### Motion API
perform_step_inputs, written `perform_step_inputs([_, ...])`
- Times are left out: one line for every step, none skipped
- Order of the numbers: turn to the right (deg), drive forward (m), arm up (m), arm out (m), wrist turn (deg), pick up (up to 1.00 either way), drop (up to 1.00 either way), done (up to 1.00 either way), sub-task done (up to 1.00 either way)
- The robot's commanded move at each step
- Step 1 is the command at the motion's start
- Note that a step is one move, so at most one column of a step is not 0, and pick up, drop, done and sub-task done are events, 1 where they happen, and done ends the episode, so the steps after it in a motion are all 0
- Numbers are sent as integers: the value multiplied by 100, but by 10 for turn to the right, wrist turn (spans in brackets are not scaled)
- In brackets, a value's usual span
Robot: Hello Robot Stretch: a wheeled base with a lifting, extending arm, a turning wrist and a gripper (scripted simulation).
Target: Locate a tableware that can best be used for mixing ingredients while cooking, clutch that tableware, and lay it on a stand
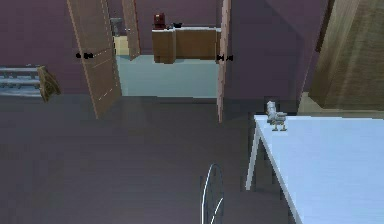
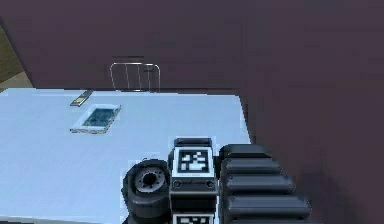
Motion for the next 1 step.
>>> perform_step_inputs([-450,0,0,0,0,0,0,0,0])
